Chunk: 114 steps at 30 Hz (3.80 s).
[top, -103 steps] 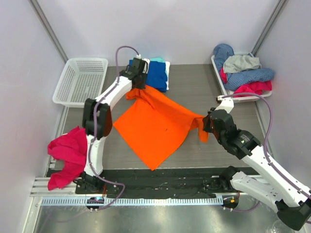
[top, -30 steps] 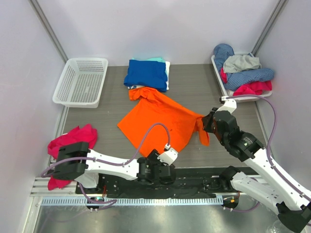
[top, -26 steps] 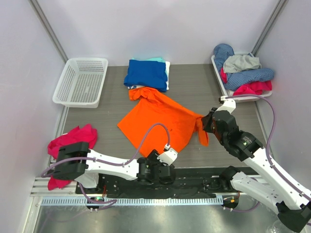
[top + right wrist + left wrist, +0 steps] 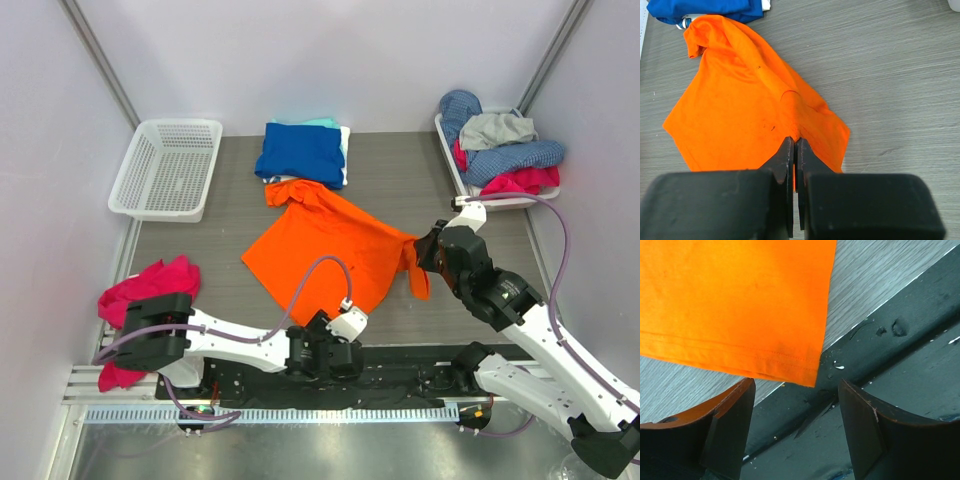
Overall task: Fold and stack the t-shirts
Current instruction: Flatten the tshirt out
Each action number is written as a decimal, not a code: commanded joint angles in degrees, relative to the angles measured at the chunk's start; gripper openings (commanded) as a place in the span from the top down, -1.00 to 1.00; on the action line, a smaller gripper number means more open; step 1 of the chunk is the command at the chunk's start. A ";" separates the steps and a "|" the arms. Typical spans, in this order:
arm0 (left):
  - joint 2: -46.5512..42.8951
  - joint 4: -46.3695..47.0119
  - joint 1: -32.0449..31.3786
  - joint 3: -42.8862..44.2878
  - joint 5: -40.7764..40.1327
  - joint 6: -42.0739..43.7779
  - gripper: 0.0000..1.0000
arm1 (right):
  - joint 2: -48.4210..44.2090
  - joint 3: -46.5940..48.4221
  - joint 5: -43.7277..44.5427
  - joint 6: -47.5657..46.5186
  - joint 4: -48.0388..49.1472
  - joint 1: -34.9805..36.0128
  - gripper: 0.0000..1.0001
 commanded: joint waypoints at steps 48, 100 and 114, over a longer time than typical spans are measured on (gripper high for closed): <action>-4.08 1.21 5.65 -1.69 -0.63 0.43 1.00 | 2.22 2.60 0.15 -0.67 2.33 -0.15 0.98; -29.77 -9.19 51.26 11.14 3.93 23.10 1.00 | 4.95 -10.49 -14.80 16.20 -14.62 3.89 -0.47; -30.56 -7.70 51.26 8.95 7.10 22.40 1.00 | 12.93 -16.82 -14.88 27.97 -8.92 13.55 -0.22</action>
